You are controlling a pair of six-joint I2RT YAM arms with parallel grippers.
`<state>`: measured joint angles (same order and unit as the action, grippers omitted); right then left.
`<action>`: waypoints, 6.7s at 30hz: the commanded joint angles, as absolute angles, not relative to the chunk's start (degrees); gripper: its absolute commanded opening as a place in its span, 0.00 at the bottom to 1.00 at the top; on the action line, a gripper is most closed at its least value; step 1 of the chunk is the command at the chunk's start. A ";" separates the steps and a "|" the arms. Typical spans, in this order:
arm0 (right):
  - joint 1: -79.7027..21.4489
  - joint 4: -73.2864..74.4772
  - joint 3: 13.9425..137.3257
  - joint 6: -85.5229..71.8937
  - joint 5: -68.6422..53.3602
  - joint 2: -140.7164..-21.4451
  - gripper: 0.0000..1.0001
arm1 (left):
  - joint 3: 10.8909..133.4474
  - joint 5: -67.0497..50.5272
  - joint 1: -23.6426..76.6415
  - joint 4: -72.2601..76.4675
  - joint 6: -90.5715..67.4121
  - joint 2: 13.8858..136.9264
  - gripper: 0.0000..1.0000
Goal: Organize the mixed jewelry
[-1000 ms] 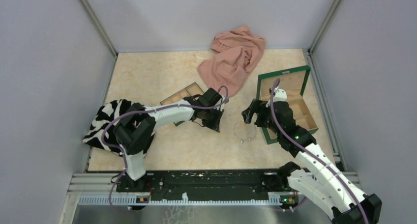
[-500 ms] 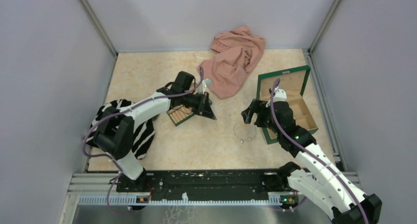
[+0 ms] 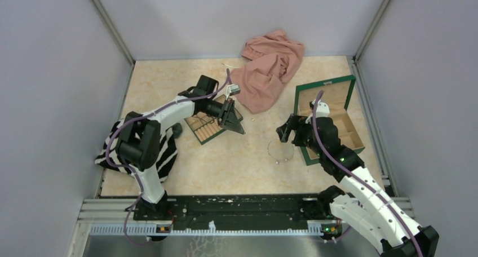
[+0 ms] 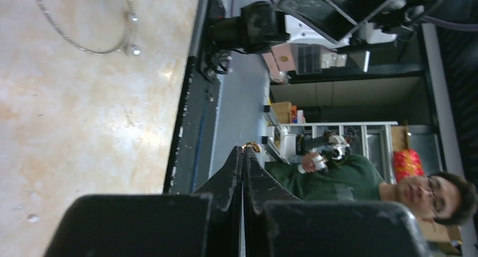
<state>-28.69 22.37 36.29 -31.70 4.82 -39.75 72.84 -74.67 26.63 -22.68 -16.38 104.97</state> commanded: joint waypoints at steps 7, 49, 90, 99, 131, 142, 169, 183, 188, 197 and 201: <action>-28.21 19.80 37.18 -31.80 4.02 -39.81 0.88 | 76.71 -89.66 26.78 -26.19 -11.86 104.71 0.00; -28.21 20.34 37.03 -31.75 4.57 -39.62 0.88 | 99.77 -98.56 26.69 -80.95 36.04 121.76 0.00; -28.21 15.87 33.39 -32.35 6.41 -39.82 0.88 | 100.70 -94.10 25.75 -58.67 14.61 110.57 0.00; -28.21 13.53 32.08 -30.17 7.52 -33.16 0.86 | 100.81 -91.02 25.32 -67.97 21.41 109.84 0.00; -28.21 16.41 33.22 -28.81 8.71 -31.86 0.86 | 73.89 11.43 15.10 -34.25 -29.88 98.87 0.00; -28.21 16.94 32.95 -29.52 8.69 -31.82 0.86 | 74.22 15.98 14.20 -34.17 -30.66 103.93 0.00; -28.21 16.69 33.00 -29.71 8.01 -32.68 0.86 | 72.03 12.81 18.03 -32.02 -31.78 94.23 0.36; -28.21 17.81 33.40 -29.51 8.84 -31.78 0.86 | 89.35 12.83 42.10 -30.98 -27.71 112.12 0.39; -28.21 20.33 34.71 -28.88 9.71 -31.35 0.86 | 92.80 9.68 44.42 -29.38 -27.18 117.30 0.37; -28.21 20.04 34.98 -29.23 9.29 -31.48 0.86 | 101.98 17.23 47.55 -32.08 -24.19 125.42 0.38; -28.21 20.44 35.24 -29.75 9.21 -31.78 0.86 | 107.10 17.31 47.55 -35.12 -24.04 128.68 0.41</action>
<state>-28.69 21.10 32.03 -29.61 9.04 -31.66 102.72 15.42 47.88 -32.27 -25.12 126.13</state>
